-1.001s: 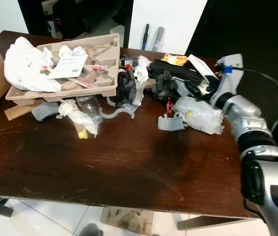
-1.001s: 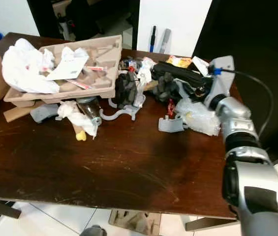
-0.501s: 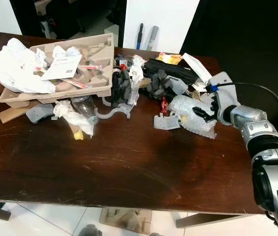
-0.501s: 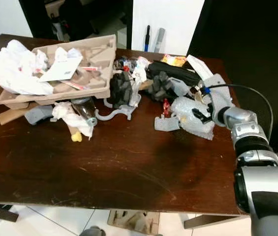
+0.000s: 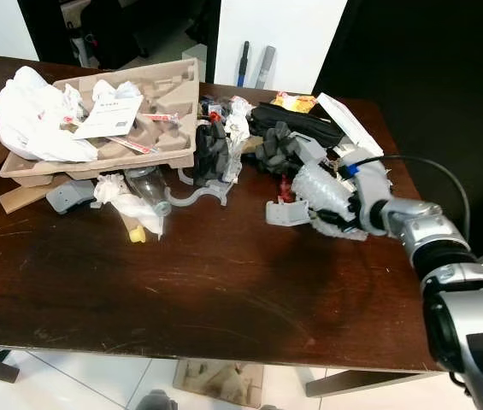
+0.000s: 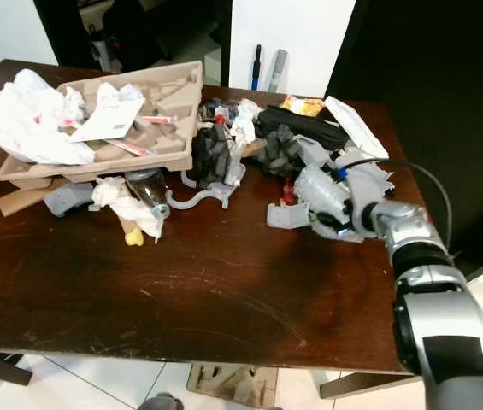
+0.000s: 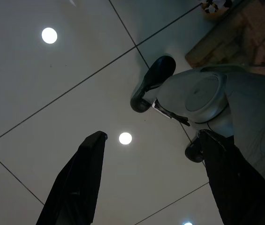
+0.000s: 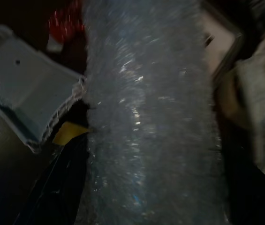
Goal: Picking trash to rubbish bin
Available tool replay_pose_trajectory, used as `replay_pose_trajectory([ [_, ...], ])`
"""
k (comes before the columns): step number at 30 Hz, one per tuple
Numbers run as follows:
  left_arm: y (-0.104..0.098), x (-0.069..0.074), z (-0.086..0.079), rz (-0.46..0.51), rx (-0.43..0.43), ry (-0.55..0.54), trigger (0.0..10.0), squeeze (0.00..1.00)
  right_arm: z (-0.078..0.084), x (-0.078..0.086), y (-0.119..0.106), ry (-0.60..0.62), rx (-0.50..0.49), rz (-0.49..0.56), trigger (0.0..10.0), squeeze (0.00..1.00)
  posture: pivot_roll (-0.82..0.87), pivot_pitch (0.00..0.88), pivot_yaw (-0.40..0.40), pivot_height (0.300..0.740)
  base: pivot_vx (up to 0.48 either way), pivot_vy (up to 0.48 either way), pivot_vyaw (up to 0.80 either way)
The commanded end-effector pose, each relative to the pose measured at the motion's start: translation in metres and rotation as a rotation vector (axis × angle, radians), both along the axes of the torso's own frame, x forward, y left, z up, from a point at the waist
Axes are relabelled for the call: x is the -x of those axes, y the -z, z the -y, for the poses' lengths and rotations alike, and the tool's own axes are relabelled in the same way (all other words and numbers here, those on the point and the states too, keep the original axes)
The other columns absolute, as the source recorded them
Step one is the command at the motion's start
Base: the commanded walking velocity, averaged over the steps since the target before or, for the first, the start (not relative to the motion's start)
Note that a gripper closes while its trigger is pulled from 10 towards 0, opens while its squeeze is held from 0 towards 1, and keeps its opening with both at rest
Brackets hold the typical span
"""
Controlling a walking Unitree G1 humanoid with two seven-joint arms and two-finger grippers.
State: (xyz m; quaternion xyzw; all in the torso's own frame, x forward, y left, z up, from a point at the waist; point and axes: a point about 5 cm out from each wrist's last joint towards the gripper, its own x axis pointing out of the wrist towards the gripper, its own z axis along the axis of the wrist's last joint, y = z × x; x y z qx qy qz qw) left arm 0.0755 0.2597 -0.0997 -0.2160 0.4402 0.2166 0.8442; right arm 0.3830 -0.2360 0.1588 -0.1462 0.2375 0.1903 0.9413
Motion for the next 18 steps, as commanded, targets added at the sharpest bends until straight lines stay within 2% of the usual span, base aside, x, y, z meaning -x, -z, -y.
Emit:
replay_pose_trajectory([
  [1, 0.004, 0.011, 0.007, -0.04, 0.025, 0.003, 10.0, 0.0, 0.003, 0.005, 0.01, 0.005, 0.004, -0.047, 10.0, 0.0, 0.25, 0.152, -0.096, 0.74, 0.0, 0.0, 0.0],
  [2, 0.004, 0.011, 0.006, -0.04, 0.024, 0.003, 10.0, 0.0, 0.002, 0.005, 0.01, 0.006, 0.004, -0.048, 9.7, 0.0, 0.25, 0.152, -0.096, 0.74, 0.0, 0.0, 0.0],
  [3, 0.004, 0.011, 0.006, -0.04, 0.023, 0.002, 10.0, 0.0, 0.002, 0.005, 0.01, 0.011, 0.0, -0.042, 0.3, 0.0, 0.25, 0.152, -0.095, 0.74, 0.0, 0.0, 0.0],
  [5, 0.004, 0.011, 0.005, -0.039, 0.022, 0.002, 10.0, 0.0, 0.003, 0.004, 0.008, 0.016, -0.008, -0.028, 0.0, 0.0, 0.25, 0.15, -0.094, 0.74, 0.0, 0.0, 0.0],
  [11, 0.003, 0.01, 0.004, -0.039, 0.016, -0.004, 10.0, 0.0, 0.007, 0.002, -0.001, 0.048, -0.053, 0.025, 0.0, 0.0, 0.25, 0.149, -0.093, 0.74, 0.0, 0.0, 0.0],
  [17, 0.001, 0.011, -0.004, -0.031, -0.006, -0.046, 10.0, 0.0, 0.008, 0.0, -0.015, 0.029, -0.17, 0.099, 0.0, 0.0, 0.25, 0.148, -0.091, 0.74, 0.0, 0.0, 0.0],
  [18, 0.0, 0.012, -0.01, -0.024, -0.022, -0.077, 10.0, 0.0, 0.008, -0.001, -0.021, 0.007, -0.228, 0.125, 0.0, 0.0, 0.25, 0.148, -0.091, 0.74, 0.0, 0.0, 0.0],
])
